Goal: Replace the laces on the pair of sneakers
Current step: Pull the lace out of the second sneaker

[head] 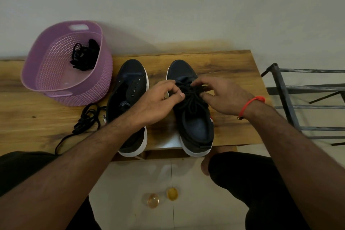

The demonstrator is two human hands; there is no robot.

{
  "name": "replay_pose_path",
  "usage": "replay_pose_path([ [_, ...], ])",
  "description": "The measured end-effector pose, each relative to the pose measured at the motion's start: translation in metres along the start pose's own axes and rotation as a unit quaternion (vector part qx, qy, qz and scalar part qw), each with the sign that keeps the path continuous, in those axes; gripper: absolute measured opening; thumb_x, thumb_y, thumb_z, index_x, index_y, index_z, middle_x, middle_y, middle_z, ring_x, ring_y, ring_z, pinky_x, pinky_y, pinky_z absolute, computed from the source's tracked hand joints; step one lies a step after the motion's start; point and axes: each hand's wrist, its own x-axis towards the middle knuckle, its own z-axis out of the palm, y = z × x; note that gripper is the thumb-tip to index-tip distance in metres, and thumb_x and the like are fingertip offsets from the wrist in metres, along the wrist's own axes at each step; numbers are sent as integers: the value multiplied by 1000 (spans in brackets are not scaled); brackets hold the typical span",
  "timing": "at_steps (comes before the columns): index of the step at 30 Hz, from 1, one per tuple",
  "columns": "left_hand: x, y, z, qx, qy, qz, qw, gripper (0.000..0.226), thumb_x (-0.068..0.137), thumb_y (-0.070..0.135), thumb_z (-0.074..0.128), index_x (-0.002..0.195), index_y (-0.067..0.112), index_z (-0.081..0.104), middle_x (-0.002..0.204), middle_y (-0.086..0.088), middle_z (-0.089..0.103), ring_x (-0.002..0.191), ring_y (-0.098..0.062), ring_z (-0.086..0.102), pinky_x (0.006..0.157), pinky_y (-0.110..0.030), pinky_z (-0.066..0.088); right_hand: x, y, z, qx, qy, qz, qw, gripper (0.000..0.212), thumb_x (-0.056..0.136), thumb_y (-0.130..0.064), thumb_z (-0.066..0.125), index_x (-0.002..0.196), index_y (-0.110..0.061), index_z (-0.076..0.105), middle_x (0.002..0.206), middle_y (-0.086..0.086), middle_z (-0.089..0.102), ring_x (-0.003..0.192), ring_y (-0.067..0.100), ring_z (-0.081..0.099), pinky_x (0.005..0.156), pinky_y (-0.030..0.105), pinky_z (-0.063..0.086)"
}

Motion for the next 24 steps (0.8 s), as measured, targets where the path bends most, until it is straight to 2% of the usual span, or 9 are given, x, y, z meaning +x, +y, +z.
replay_pose_path([
  [2, 1, -1, 1, 12, 25, -8, 1000, 11, 99, 37, 58, 99, 30, 66, 114, 23, 57, 95, -10, 64, 75, -31, 51, -2, -2, -3, -6, -2, -19, 1000, 38, 95, -11, 59, 130, -27, 58, 133, -6, 59, 117, 7, 51, 92, 18, 37],
  [4, 2, -2, 1, 15, 35, -14, 999, 19, 97, 46, 60, 110, 33, 64, 116, 19, 62, 96, -13, 67, 85, -37, 57, -2, -2, -5, -22, 2, -34, 999, 34, 96, -14, 61, 126, -29, 61, 131, -6, 60, 116, 8, 52, 93, 22, 40],
  [7, 2, -3, 3, 32, -11, 13, 999, 65, 84, 65, 67, 139, 34, 51, 141, 11, 54, 121, -11, 58, 103, -39, 51, -2, -1, -3, -41, 11, -17, 999, 30, 97, -13, 60, 123, -27, 63, 131, -3, 61, 120, 16, 55, 100, 32, 46],
  [10, 2, -6, 11, 135, -35, 47, 989, 91, 80, 63, 73, 154, 29, 33, 157, 4, 37, 138, -12, 42, 112, -41, 43, 0, 2, -2, -50, 39, 4, 998, 24, 96, -12, 61, 116, -25, 68, 119, -3, 65, 112, 15, 57, 93, 29, 47],
  [13, 3, -10, 12, 190, -16, 42, 981, 98, 79, 64, 73, 157, 31, 22, 159, 6, 32, 139, -13, 40, 110, -39, 42, -1, 5, -7, -42, 71, 35, 996, 11, 93, -19, 66, 99, -28, 70, 95, -11, 62, 98, 10, 57, 79, 22, 42],
  [16, 3, -9, 9, 239, -16, 41, 970, 102, 78, 66, 72, 158, 33, 17, 161, 7, 31, 140, -15, 40, 111, -45, 42, -1, 6, -11, -37, 109, 72, 991, 8, 89, -26, 71, 86, -32, 68, 84, -16, 58, 89, 9, 57, 75, 26, 45],
  [21, 0, -9, 9, 270, -20, 31, 962, 103, 80, 65, 71, 158, 36, 10, 163, 6, 28, 138, -19, 46, 108, -51, 46, 0, 15, -21, -78, 233, 156, 957, 5, 94, -28, 67, 92, -25, 70, 97, 1, 65, 87, 20, 58, 75, 36, 49],
  [24, -1, -10, 9, 272, -24, 26, 962, 104, 80, 65, 70, 158, 37, 8, 164, 6, 26, 135, -20, 49, 105, -50, 48, -3, 26, -28, -74, 293, 207, 930, 7, 96, -27, 63, 96, -22, 68, 105, 9, 66, 96, 30, 63, 85, 46, 55],
])
